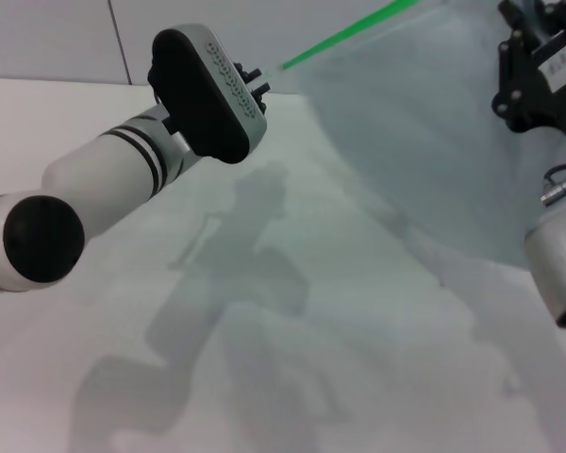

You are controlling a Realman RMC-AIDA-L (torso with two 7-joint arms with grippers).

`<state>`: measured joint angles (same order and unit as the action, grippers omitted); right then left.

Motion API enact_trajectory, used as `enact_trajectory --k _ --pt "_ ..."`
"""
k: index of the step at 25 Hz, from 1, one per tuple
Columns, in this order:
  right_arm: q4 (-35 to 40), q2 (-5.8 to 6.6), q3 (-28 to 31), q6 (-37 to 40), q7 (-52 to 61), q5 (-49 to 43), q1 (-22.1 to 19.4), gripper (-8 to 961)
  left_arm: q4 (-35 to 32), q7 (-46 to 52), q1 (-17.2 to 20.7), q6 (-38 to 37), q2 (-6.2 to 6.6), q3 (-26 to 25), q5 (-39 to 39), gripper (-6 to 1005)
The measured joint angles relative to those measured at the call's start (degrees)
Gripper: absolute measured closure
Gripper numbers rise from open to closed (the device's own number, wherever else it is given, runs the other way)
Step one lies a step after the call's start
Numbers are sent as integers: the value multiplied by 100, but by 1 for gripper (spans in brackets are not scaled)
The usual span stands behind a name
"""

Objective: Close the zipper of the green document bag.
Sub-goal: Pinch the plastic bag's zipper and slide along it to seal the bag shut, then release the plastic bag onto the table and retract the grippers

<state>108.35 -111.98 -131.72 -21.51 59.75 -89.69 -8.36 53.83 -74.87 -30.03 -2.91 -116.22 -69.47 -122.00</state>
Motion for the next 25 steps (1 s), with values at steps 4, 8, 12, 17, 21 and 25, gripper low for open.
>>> enact_trajectory --k 4,8,12,17,21,25 --pt "-124 -7 -186 -586 42 33 225 764 3 7 -17 -12 -2 -54 136 854" --pt "-181 16 -264 -893 127 55 337 735 -5 8 -34 -91 -4 -31 271 761" --pt "-222 14 -265 -972 141 57 360 624 -3 8 -32 -246 -12 14 286 600" --pt "-395 -11 -260 -1197 423 51 476 509 74 336 116 -820 -28 121 297 430" --pt "-729 33 -281 -1629 1076 51 795 462 350 1084 405 -1594 0 346 299 433" --pt "-1323 6 -271 -2108 1748 30 1240 462 551 1755 600 -2180 -3 494 289 436"
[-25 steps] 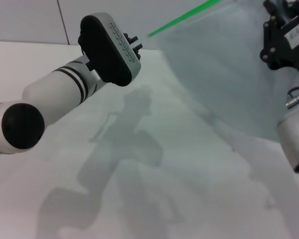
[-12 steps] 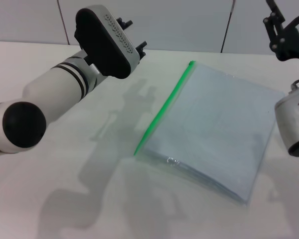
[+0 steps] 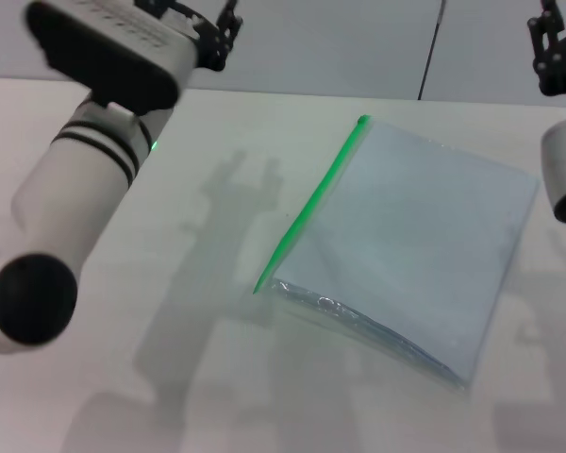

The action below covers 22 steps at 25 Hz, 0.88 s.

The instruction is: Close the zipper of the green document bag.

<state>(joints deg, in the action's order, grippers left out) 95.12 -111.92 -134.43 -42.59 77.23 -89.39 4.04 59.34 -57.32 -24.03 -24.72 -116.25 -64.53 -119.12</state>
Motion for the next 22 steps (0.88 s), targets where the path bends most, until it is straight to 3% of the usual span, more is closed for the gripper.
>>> enact_trajectory --k 1,5,10,17,19,22 --pt "-214 -7 -11 -173 220 -5 134 463 120 851 145 -621 22 259 -77 437" --pt "-1008 -4 -23 -593 1211 -75 585 463 147 2000 335 -1580 70 693 -307 439" --pt "-1768 60 -26 -844 2611 -301 940 463 -101 2651 416 -2081 17 854 -351 441" --pt "-2857 17 -383 -1624 4838 -1158 1115 462 -840 3702 329 -3280 17 1358 -364 441" --pt "-3153 -8 -533 -1941 5252 -1310 1184 462 -972 3704 288 -3322 0 1374 -358 441" --pt "-3598 -180 -645 -2273 5383 -1253 1363 462 -1161 3714 230 -3341 -5 1445 -340 441"
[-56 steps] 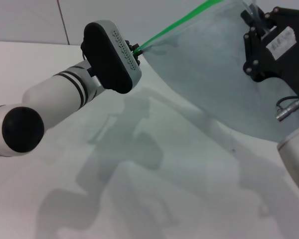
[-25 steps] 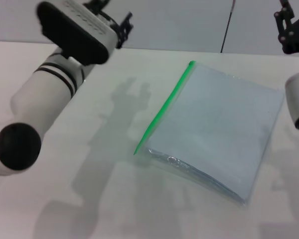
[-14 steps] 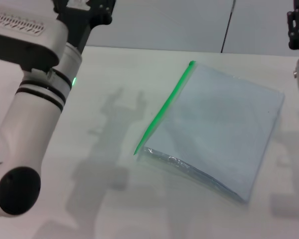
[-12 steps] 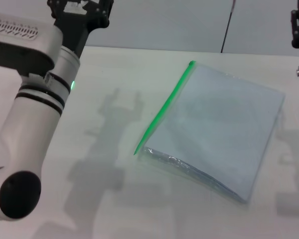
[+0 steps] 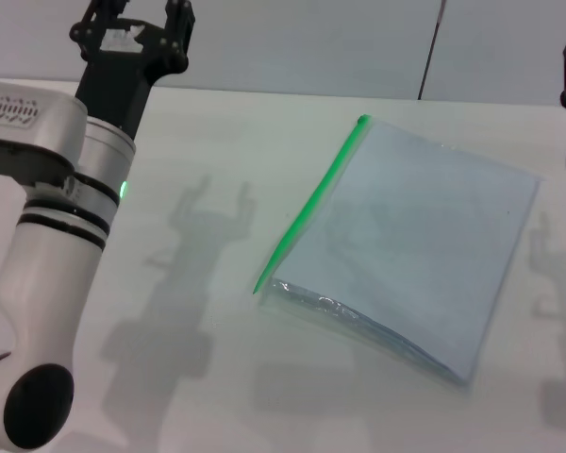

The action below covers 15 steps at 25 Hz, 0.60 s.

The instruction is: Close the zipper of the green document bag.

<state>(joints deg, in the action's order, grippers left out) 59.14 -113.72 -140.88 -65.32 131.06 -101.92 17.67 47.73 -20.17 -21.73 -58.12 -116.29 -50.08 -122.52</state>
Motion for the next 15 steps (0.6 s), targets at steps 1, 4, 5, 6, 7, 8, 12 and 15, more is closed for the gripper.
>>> enact_trajectory --k 1,4,5,6,7,8,12,15 --pt "-101 -66 -17 -74 -15 44 36 462 -15 -2 -4 -2 0 13 -1 441" --pt "-328 -185 -78 -234 -28 97 76 462 -192 -36 -80 -82 -7 119 -1 441" --pt "-348 -191 -120 -258 -28 99 93 463 -248 -35 -105 -105 -10 146 8 441" --pt "-357 -194 -152 -268 -22 115 107 463 -321 -26 -133 -132 -12 183 22 441" --pt "-355 -194 -173 -270 -12 141 125 463 -369 -18 -149 -141 -13 197 24 441" --pt "-354 -195 -181 -265 -5 175 136 463 -424 -15 -166 -147 -14 211 28 441" --pt "-443 -194 -299 -214 -22 279 247 463 -512 -9 -212 -155 -21 226 43 441" --pt "-540 -188 -463 -214 -21 486 360 463 -570 7 -256 -157 -28 231 70 441"
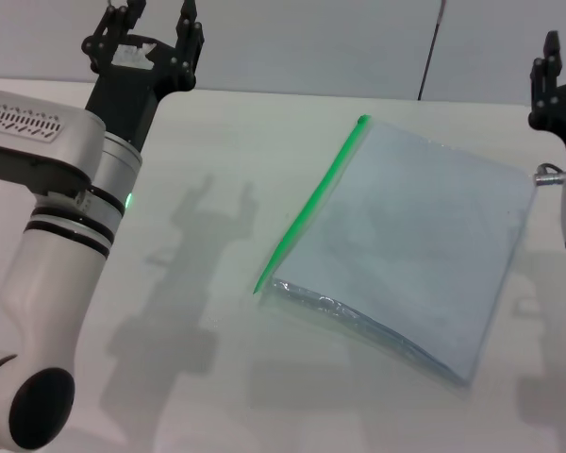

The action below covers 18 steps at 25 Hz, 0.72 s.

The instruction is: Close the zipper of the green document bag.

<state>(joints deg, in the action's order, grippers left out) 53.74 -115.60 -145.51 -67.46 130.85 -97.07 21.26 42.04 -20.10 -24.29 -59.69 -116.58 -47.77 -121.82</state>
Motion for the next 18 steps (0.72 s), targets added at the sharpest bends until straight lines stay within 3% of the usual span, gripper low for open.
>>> enact_trajectory --k 18 --pt "-72 15 -212 0 46 136 278 462 -38 7 -104 -8 0 14 36 441"
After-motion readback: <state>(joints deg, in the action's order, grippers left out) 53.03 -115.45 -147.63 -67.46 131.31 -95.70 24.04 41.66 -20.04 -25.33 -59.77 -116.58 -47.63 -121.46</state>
